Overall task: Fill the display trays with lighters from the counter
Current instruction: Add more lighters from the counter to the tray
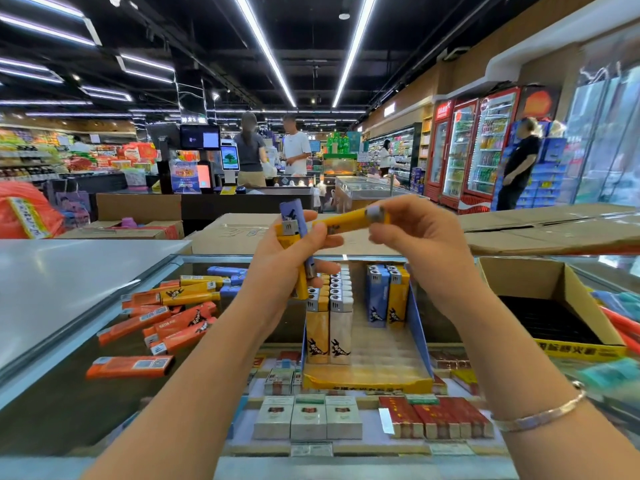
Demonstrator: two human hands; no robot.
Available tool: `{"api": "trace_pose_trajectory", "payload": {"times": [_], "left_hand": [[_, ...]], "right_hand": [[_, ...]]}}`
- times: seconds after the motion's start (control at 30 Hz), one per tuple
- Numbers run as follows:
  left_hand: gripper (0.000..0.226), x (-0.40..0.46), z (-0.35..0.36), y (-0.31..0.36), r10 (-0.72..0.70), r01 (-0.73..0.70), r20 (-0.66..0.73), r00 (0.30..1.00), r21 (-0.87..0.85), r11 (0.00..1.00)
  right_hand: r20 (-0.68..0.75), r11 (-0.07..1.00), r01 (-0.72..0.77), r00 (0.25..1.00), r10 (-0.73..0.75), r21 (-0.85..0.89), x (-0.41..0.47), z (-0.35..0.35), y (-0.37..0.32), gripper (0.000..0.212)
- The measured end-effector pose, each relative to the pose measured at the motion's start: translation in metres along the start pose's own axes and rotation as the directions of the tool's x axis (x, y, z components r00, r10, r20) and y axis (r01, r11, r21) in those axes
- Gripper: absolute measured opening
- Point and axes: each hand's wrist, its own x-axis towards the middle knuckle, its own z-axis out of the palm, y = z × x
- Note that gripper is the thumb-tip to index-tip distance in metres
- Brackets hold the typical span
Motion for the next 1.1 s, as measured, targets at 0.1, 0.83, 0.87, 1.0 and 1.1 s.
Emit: {"api": "trace_pose_trajectory", "payload": {"times": [0.1, 0.83, 0.87, 1.0, 1.1], "left_hand": [[0.042, 0.002, -0.001, -0.002, -0.004, 0.007, -0.050, 0.999, 0.055, 0.998], [0.054, 0.001, 0.000, -0.002, -0.055, 0.066, -0.129, 0.990, 0.086, 0.994], [0.051, 0.001, 0.001, -0.002, -0.051, 0.062, -0.124, 0.991, 0.087, 0.994], [0.040, 0.001, 0.000, -0.004, -0.018, 0.029, -0.093, 0.995, 0.115, 0.993], [0.039, 0.001, -0.001, -0.005, -0.009, 0.017, -0.065, 0.998, 0.131, 0.991]], "right_hand": [[-0.074, 0.979, -0.102, 0.990, 0.117, 0.175, 0.004, -0.020, 0.001, 0.015], [0.210, 0.650, -0.126, 0.886, 0.413, -0.749, 0.003, -0.033, 0.030, 0.025], [0.210, 0.644, -0.124, 0.885, 0.416, -0.755, 0.003, -0.033, 0.030, 0.026], [0.217, 0.626, -0.105, 0.883, 0.416, -0.772, 0.003, -0.033, 0.034, 0.032], [0.216, 0.620, -0.111, 0.878, 0.428, -0.777, 0.004, -0.034, 0.036, 0.035]]}}
